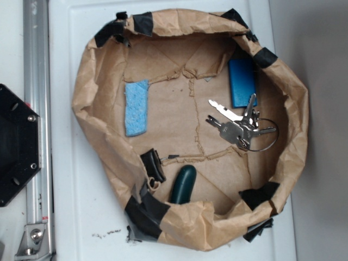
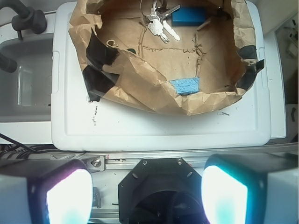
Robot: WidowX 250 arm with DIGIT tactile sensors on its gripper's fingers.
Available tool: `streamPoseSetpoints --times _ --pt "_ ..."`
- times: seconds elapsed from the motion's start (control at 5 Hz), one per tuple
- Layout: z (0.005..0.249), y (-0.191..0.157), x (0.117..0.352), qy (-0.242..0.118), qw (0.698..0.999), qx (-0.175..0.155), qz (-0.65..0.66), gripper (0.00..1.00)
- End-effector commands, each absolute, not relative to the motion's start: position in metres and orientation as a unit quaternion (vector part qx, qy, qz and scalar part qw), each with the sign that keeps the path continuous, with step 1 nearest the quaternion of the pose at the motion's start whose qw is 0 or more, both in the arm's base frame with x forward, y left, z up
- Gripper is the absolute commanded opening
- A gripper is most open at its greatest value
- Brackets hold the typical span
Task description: Grab the blue sponge.
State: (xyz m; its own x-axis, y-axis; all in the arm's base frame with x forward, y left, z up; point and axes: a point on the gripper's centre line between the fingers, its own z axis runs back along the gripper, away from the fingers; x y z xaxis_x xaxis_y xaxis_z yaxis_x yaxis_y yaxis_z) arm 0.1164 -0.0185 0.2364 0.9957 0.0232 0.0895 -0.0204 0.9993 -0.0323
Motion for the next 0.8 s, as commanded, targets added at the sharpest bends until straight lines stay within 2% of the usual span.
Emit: streamPoseSetpoints --times 0.0,0.2,0.4,0.6 --pt "0.236 -0.019 0.116 -0.045 0.999 -0.016 0.011 1.0" --pt "0.229 -0.008 0.16 0.075 0.986 -0.044 0.14 1.0" --pt "0.205 0.002 0.204 0.099 0.959 -0.042 0.264 1.0" --pt "0.18 0.039 0.22 0.084 0.919 -0.004 0.386 1.0"
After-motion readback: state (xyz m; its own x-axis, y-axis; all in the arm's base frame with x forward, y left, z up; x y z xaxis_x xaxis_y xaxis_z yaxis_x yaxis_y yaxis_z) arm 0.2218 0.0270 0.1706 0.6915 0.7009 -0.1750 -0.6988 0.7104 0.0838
